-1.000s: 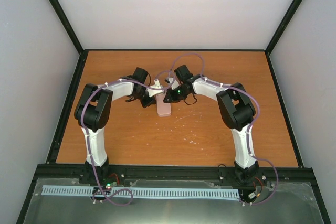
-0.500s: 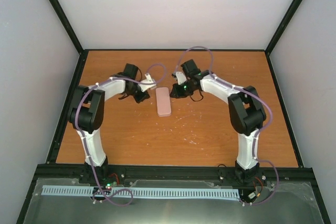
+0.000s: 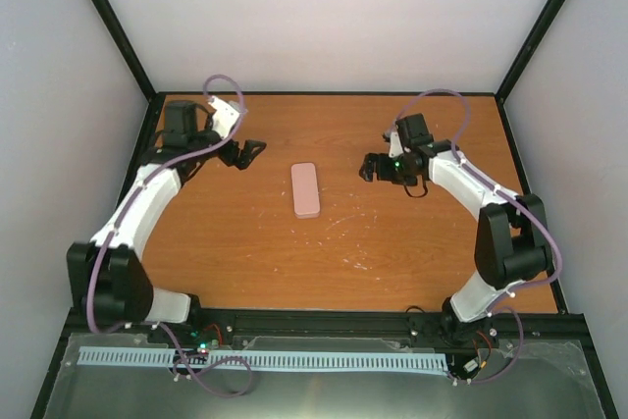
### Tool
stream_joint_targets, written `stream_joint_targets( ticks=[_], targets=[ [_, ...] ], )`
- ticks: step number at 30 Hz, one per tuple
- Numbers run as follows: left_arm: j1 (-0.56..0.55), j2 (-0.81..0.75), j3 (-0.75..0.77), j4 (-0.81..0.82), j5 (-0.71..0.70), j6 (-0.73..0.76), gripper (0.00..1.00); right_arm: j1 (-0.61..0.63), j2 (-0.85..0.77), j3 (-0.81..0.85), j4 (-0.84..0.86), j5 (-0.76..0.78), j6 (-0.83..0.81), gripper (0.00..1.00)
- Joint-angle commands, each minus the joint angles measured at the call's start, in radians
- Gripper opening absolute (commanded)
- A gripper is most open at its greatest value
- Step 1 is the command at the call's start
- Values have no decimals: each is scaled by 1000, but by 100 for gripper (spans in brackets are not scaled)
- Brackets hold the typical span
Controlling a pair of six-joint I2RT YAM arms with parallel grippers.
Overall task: Organize the sunglasses
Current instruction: Reset both arms
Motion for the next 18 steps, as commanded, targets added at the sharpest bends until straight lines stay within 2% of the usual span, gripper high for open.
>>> stream_joint_targets(
  ticks=[1, 3, 6, 10, 18],
  targets=[
    [41, -144, -126, 142, -9, -277, 100, -15, -114, -69, -25, 210, 56, 100],
    [52, -180, -167, 162, -55, -305, 100, -21, -131, -89, -19, 270, 73, 100],
    [69, -162, -152, 127, -94, -293, 100, -24, -129, -99, -2, 323, 99, 100],
    [113, -126, -124, 106, -45, -272, 100, -25, -109, -88, 4, 338, 123, 100],
    [119, -119, -138, 84, 26, -239, 100, -25, -139, -104, 60, 356, 138, 100]
  ],
)
